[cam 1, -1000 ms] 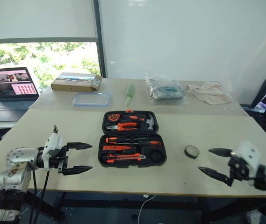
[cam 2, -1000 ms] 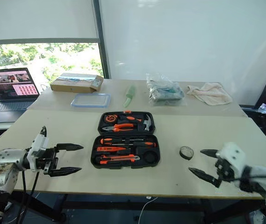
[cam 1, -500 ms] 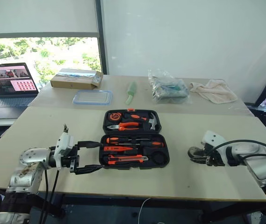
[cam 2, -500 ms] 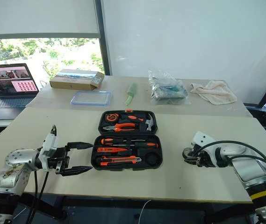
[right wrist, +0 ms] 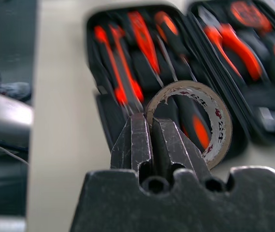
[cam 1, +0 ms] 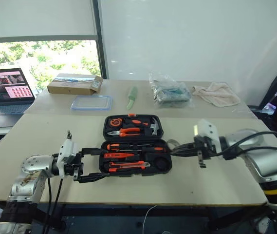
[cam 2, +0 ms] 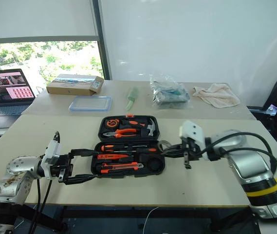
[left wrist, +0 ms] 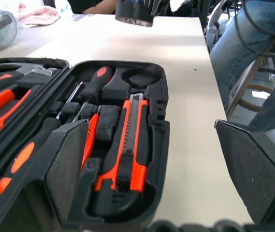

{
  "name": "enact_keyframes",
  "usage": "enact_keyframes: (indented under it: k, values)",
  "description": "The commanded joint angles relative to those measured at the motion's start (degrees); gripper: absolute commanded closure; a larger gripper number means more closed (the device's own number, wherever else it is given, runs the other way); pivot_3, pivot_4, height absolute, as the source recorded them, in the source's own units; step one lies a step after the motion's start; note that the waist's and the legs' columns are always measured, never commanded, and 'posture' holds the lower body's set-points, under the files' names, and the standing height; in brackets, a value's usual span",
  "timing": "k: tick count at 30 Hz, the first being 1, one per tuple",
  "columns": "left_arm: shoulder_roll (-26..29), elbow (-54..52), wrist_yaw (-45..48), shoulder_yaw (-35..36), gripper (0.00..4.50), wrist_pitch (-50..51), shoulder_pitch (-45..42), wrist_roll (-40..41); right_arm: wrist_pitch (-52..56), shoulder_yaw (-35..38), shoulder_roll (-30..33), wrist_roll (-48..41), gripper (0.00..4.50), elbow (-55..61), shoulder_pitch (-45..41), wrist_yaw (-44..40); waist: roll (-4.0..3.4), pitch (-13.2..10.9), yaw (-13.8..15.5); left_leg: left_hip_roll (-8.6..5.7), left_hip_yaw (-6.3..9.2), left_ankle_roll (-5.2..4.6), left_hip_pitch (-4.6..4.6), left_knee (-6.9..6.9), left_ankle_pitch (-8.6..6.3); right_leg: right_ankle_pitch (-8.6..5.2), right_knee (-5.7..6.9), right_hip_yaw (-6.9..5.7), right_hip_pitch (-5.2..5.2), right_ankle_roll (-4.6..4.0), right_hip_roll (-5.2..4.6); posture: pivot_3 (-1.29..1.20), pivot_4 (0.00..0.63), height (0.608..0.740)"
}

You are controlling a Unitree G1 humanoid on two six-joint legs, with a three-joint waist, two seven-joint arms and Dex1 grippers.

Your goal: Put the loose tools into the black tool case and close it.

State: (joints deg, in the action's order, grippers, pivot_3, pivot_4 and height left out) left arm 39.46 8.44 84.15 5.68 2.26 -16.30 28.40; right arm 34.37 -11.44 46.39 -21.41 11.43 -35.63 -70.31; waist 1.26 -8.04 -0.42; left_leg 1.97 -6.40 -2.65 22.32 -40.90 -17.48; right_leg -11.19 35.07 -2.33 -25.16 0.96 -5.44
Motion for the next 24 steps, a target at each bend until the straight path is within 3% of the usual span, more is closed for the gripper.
enact_keyframes:
  k: [1,14,15,16,20,24]
  values:
    - [0.4,-1.6,-0.1,0.9,0.00,-0.8,0.7,0.6,3.2,-5.7,-0.1,3.6,4.46,0.4,-1.7,0.3,0.00,0.0,0.4,-0.04,-0.01,-0.01,0.01,0.00,-0.01,0.00,-0.01,0.00,-0.01,0.00,-0.06,0.00,0.150,0.740]
    - [1.9,-3.2,-1.4,1.7,0.00,-1.0,3.7,0.3,0.7,-14.5,-1.3,15.3,4.46,-8.3,-4.9,0.3,0.00,0.0,0.4,-0.08,-0.08,0.16,0.08,-0.05,0.09,0.02,-0.03,-0.01,-0.07,0.04,-0.05,0.00,0.150,0.740]
    - [2.0,-3.2,-1.5,1.8,0.00,-1.0,3.8,0.3,1.3,-14.4,-1.5,15.0,3.75,-8.2,-5.1,0.0,0.00,0.0,0.5,-0.07,-0.08,0.15,0.06,-0.05,0.08,0.02,-0.02,-0.01,-0.05,0.04,-0.06,0.00,0.150,0.740]
    - [2.1,-3.2,-1.7,1.8,0.00,-1.0,3.9,0.2,1.3,-14.5,-1.5,14.9,3.60,-8.2,-5.4,-0.7,0.00,0.0,0.5,-0.07,-0.07,0.14,0.06,-0.07,0.08,0.02,-0.02,-0.01,-0.02,0.04,-0.06,0.00,0.150,0.740]
    - [2.9,-2.2,-3.3,2.4,0.00,-0.7,4.1,-0.1,-1.3,-8.2,-3.2,9.4,2.22,-8.0,-6.1,-1.9,0.00,0.0,0.6,-0.07,-0.07,0.14,0.06,-0.06,0.08,0.02,-0.02,-0.01,-0.03,0.04,-0.07,0.00,0.150,0.740]
    - [4.1,0.3,-8.2,5.4,0.00,2.9,4.2,0.2,-5.9,3.3,-1.1,2.1,2.22,-10.1,-3.5,-4.6,0.00,0.0,0.6,-0.05,-0.07,0.16,0.09,-0.02,0.09,0.02,-0.04,-0.01,-0.06,0.04,-0.03,0.00,0.150,0.740]
